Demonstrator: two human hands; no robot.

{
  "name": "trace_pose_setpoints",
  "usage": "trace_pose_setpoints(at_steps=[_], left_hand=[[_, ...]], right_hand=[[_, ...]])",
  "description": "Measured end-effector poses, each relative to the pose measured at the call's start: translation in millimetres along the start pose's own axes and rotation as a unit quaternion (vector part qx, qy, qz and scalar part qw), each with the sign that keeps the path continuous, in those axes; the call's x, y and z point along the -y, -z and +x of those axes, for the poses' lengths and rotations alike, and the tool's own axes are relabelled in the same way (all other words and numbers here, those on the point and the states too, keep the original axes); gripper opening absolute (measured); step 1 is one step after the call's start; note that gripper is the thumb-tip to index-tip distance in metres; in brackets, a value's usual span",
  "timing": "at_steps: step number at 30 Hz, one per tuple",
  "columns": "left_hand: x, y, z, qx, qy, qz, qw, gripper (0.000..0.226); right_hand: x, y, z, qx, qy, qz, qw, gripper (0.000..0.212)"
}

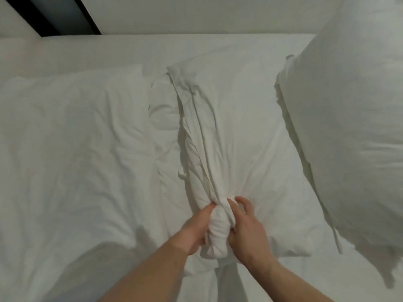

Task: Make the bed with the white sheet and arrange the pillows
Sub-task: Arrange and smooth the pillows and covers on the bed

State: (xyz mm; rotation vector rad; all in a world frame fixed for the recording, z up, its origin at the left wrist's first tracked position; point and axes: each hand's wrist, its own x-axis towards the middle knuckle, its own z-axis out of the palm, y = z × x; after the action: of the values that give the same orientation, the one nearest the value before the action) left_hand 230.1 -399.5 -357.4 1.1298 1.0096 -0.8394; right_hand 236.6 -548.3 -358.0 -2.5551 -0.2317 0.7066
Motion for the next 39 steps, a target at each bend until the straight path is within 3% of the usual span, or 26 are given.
trace_pose_setpoints(at_steps=[3, 7, 9, 11, 14, 16, 18, 22, 24, 26, 27, 30, 32, 34, 37, 39], left_hand=[[-6.4, -21.1, -10.6, 0.056, -0.034, 0.023, 0.998, 0.031], [4.3, -53.3, -29.4, 0.138, -0.024, 0.005, 0.99, 0.025], [16.3, -61.5, -22.9, 0.119, -0.015, 0.028, 0.992, 0.047], [33.0, -58.6, -2.9, 0.044, -0.021, 0.158, 0.986, 0.078], [49.5, -34.5, 8.8, -0.074, -0.084, 0.391, 0.914, 0.074], [47.9, -16.2, 0.1, -0.106, -0.132, 0.456, 0.874, 0.063], [44.4, 7.0, -7.2, -0.132, -0.159, 0.497, 0.843, 0.054], [44.0, 89.6, -32.2, -0.29, -0.239, 0.581, 0.722, 0.053], [53.8, 139.9, -48.3, -0.327, -0.199, 0.612, 0.692, 0.067], [74.8, 188.0, -58.7, -0.256, -0.095, 0.663, 0.697, 0.08], [86.9, 207.9, -64.2, -0.21, -0.065, 0.664, 0.715, 0.084], [121.7, 243.5, -80.2, -0.152, -0.066, 0.599, 0.783, 0.082], [137.3, 257.7, -88.6, -0.18, -0.102, 0.535, 0.819, 0.075], [149.6, 274.7, -95.3, -0.234, -0.161, 0.478, 0.831, 0.067], [153.5, 297.5, -99.2, -0.349, -0.263, 0.401, 0.805, 0.053], [152.9, 314.9, -99.7, -0.404, -0.285, 0.356, 0.793, 0.046]], right_hand=[[1.0, 24.4, -19.2, -0.066, 0.007, 0.08, 0.995, 0.058], [-9.9, 54.5, -55.1, -0.095, 0.012, 0.076, 0.992, 0.073], [-16.5, 55.8, -59.3, -0.059, -0.006, 0.032, 0.998, 0.077], [-23.5, 49.1, -56.4, 0.02, -0.026, -0.041, 0.999, 0.081], [-28.5, 30.9, -48.6, 0.115, -0.04, -0.11, 0.986, 0.095], [-17.6, 21.8, -45.1, 0.126, -0.046, -0.093, 0.987, 0.094], [-2.3, 18.5, -45.5, 0.106, -0.065, -0.072, 0.99, 0.087], [19.6, 20.5, -61.4, 0.05, -0.068, -0.059, 0.995, 0.081], [29.3, 16.6, -73.6, 0.007, -0.014, -0.027, 1.0, 0.081], [45.3, 3.2, -80.5, 0.0, 0.037, 0.013, 0.999, 0.079], [56.8, -7.6, -81.5, 0.019, 0.046, 0.031, 0.998, 0.078], [93.0, -49.2, -80.2, 0.116, -0.007, 0.085, 0.99, 0.08], [113.1, -76.6, -75.6, 0.161, -0.062, 0.111, 0.979, 0.088], [132.8, -100.8, -67.8, 0.175, -0.079, 0.117, 0.974, 0.096], [152.8, -124.8, -51.1, 0.155, -0.116, 0.154, 0.969, 0.114], [158.2, -143.0, -37.6, 0.142, -0.142, 0.173, 0.964, 0.127]])
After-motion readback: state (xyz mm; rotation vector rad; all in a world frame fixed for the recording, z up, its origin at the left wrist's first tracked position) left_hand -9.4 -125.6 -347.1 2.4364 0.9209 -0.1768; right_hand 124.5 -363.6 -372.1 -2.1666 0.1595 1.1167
